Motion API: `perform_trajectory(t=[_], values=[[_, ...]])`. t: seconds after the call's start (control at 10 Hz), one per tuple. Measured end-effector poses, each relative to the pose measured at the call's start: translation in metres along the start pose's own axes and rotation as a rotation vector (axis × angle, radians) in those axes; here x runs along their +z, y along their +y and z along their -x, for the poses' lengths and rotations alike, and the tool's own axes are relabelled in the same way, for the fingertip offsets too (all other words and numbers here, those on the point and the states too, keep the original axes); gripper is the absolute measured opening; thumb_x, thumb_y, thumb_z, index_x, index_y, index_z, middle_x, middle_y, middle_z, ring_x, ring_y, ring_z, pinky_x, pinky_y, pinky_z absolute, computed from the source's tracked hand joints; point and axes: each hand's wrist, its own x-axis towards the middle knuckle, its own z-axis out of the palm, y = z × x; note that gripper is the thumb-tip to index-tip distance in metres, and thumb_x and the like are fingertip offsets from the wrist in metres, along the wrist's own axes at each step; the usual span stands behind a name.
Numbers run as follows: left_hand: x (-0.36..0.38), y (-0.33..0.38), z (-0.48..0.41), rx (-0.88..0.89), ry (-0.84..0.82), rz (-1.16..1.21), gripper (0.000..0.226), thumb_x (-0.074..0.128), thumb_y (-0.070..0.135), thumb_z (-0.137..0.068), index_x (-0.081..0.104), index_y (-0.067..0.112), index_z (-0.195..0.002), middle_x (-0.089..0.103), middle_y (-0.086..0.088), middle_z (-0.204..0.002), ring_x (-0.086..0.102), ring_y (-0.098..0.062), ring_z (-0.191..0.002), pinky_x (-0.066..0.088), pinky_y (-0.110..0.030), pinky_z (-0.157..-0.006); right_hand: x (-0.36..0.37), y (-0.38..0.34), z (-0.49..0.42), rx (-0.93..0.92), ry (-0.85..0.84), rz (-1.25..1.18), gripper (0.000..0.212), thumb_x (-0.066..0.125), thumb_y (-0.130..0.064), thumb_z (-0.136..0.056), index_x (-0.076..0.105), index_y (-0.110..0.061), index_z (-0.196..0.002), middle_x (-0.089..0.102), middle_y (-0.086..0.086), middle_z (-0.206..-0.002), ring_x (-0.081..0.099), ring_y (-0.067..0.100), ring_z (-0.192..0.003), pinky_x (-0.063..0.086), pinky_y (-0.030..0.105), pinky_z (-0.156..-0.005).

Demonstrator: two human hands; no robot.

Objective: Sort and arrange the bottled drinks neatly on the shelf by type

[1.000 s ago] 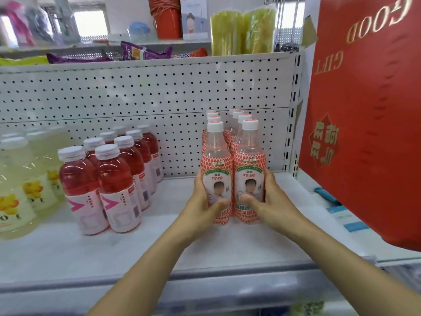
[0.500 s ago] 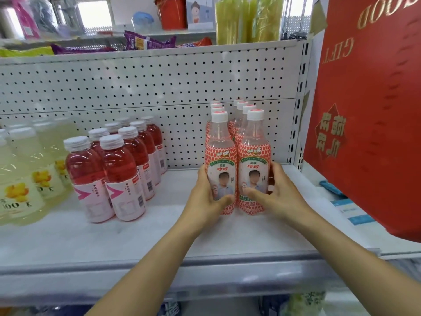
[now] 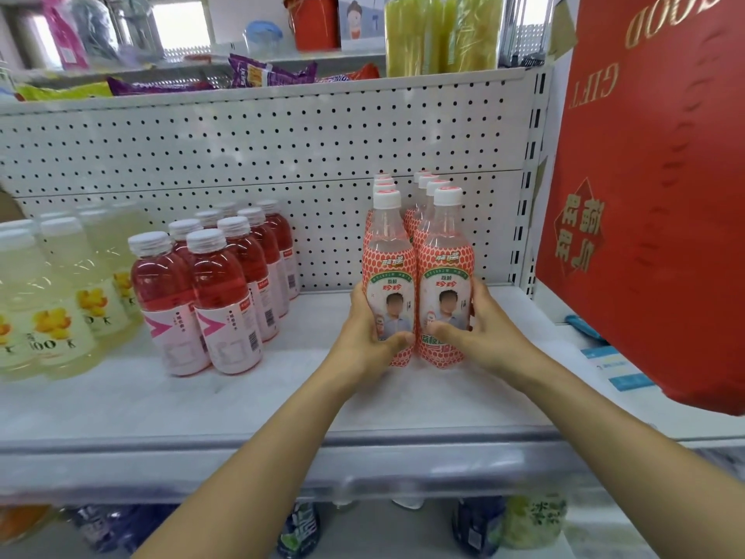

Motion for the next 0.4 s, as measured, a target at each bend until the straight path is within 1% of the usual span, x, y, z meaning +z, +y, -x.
perform_trajectory(t=[0.1,0.2,0.3,0.4], values=[[0.000,0.001,-0.001,-0.015,0.009,-0.012,0.077,0.071,-0.002,-0.087,0.024,0.035,-0.135,0.058,0.007,-0.127,0.060,-0.001,-0.110,0.055,-0.013,-0.074,0.002,0.000,-0.001,0.016,0.007,-0.023,0.076,0.079,-0.022,-0.082,0.031,-0.029,-0.141,0.054,-0.003,-0.135,0.057,0.013,-0.121,0.050,0.040,-0.102],[-0.001,0.006,0.002,-0.041,0.016,-0.034,0.078,0.073,0.002,-0.086,0.025,0.029,-0.141,0.059,0.005,-0.129,0.061,-0.009,-0.114,0.055,-0.014,-0.072,0.003,-0.004,-0.001,0.033,-0.007,-0.043,0.075,0.078,-0.018,-0.083,0.029,-0.029,-0.139,0.054,-0.002,-0.135,0.056,0.016,-0.123,0.049,0.040,-0.103],[-0.001,0.012,0.011,-0.082,0.026,-0.084,0.079,0.074,0.011,-0.088,0.024,0.025,-0.148,0.060,0.011,-0.125,0.060,0.001,-0.104,0.052,-0.008,-0.068,0.004,0.001,0.000,0.088,-0.018,-0.004,0.087,0.076,-0.026,-0.082,0.021,-0.031,-0.148,0.050,-0.002,-0.141,0.050,0.020,-0.130,0.045,0.046,-0.108],[0.000,0.024,0.045,-0.057,0.048,-0.224,0.076,0.071,0.026,-0.091,0.022,0.026,-0.150,0.050,0.019,-0.130,0.051,0.010,-0.103,0.040,-0.001,-0.080,0.009,0.006,0.012,0.115,-0.003,0.114,0.082,0.072,-0.036,-0.080,0.022,-0.033,-0.146,0.046,-0.001,-0.144,0.048,0.022,-0.132,0.042,0.049,-0.110]])
